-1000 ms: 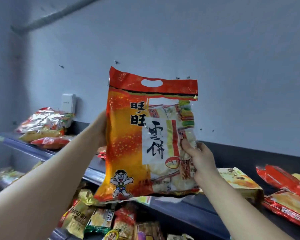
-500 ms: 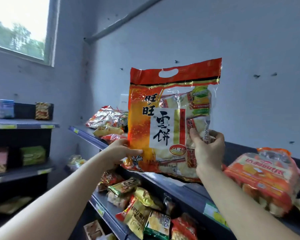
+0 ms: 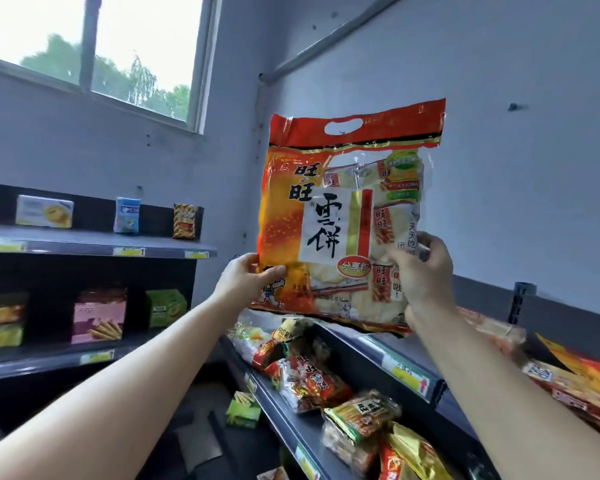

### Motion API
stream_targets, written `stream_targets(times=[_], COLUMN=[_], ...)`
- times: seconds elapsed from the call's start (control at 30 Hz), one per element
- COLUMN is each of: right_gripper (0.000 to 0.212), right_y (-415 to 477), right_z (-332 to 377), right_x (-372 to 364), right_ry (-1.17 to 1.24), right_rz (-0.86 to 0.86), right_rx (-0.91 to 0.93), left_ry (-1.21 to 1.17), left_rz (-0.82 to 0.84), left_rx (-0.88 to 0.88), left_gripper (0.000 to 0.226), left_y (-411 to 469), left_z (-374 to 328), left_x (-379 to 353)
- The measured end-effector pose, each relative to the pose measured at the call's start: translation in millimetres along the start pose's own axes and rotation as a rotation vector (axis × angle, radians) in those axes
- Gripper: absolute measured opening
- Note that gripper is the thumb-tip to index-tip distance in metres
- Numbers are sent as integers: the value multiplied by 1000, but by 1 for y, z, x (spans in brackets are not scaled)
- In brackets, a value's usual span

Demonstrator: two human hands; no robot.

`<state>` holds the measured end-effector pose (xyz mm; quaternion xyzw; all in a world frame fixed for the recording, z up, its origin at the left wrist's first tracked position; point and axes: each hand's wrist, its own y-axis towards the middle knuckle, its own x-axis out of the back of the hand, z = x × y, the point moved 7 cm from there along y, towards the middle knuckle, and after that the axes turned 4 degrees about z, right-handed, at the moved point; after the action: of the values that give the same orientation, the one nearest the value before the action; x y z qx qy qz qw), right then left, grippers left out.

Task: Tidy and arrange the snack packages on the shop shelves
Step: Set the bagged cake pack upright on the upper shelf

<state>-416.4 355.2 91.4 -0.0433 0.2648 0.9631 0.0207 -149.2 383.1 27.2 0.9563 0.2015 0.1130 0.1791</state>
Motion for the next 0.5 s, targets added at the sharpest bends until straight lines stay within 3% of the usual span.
stream_targets(times=[0.17,0.37,0.5], right_gripper=[34,37,39], right_y=[39,100,153], right_z=[-23,-67,-98], right_x=[-72,-144,-188], right_ry=[-25,17,46], right_rz=[14,-68,-100], right_rx=[20,35,48], left_ry=[16,205,252], left_rz=[-62,-123,-49], left_rx=[30,87,121], left_gripper=[28,69,84], left_y=[57,135,198], left_z=[37,87,116], left_x=[40,62,59])
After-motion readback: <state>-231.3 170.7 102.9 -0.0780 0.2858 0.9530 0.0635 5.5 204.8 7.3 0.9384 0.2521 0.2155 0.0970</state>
